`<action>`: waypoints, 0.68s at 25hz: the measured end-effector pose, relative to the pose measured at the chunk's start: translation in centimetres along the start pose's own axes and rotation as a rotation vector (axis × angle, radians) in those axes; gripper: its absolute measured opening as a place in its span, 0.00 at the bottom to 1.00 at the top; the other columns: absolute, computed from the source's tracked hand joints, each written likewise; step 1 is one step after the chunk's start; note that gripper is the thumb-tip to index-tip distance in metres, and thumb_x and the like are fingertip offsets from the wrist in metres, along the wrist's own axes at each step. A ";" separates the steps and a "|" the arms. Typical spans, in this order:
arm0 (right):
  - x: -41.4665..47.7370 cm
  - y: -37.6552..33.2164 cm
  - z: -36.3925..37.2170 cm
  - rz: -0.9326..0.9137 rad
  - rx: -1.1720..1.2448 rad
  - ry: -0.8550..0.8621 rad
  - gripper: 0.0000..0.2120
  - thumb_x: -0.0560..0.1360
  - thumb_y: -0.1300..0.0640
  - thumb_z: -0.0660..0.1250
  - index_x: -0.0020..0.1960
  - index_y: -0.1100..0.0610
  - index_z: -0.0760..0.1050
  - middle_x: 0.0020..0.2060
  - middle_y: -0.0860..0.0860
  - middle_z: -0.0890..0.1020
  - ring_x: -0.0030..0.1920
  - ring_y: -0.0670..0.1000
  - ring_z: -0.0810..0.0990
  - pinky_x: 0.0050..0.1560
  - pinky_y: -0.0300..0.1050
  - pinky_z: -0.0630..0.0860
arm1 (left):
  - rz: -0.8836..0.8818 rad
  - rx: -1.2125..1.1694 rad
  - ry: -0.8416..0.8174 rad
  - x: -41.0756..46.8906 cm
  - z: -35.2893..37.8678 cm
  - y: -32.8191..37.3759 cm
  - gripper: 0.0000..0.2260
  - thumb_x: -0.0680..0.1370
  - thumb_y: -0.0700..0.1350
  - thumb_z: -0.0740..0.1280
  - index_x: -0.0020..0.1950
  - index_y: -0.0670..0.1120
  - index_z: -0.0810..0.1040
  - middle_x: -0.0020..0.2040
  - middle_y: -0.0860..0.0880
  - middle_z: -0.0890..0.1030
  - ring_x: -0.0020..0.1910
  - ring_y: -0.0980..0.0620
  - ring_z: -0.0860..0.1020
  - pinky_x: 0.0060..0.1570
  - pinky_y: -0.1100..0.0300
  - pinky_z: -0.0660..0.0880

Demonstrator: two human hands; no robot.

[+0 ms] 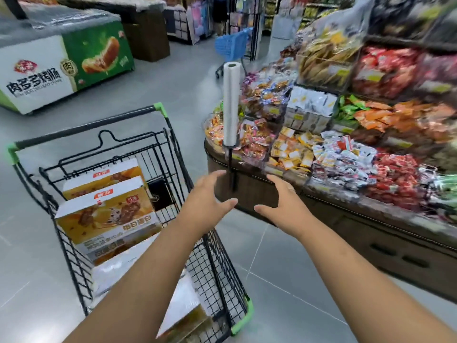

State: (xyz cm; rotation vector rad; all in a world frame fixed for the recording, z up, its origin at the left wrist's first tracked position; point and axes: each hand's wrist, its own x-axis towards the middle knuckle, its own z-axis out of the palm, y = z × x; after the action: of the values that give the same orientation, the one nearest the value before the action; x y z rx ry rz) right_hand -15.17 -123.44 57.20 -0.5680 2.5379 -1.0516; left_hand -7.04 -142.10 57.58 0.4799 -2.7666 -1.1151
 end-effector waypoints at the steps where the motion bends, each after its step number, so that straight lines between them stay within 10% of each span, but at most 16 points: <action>1: -1.9 1.8 -2.0 0.022 0.011 0.040 0.39 0.73 0.48 0.72 0.77 0.47 0.54 0.76 0.49 0.56 0.75 0.49 0.56 0.67 0.39 0.57 | 0.027 -0.008 -0.021 -0.5 1.8 2.2 0.32 0.73 0.53 0.73 0.74 0.56 0.63 0.71 0.50 0.68 0.69 0.51 0.68 0.67 0.56 0.66; 17: -39.6 30.7 -28.5 0.521 0.163 0.679 0.39 0.73 0.50 0.72 0.77 0.46 0.55 0.76 0.50 0.57 0.70 0.46 0.63 0.63 0.39 0.61 | 0.633 -0.001 -0.626 -16.3 34.3 40.2 0.33 0.74 0.52 0.73 0.75 0.54 0.61 0.74 0.51 0.66 0.72 0.52 0.65 0.69 0.56 0.64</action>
State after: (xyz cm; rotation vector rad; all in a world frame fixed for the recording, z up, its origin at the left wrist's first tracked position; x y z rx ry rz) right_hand -0.79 -67.61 60.01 0.5734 2.8392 -1.3762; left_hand -9.33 -86.88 60.79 -0.8393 -3.0152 -1.2256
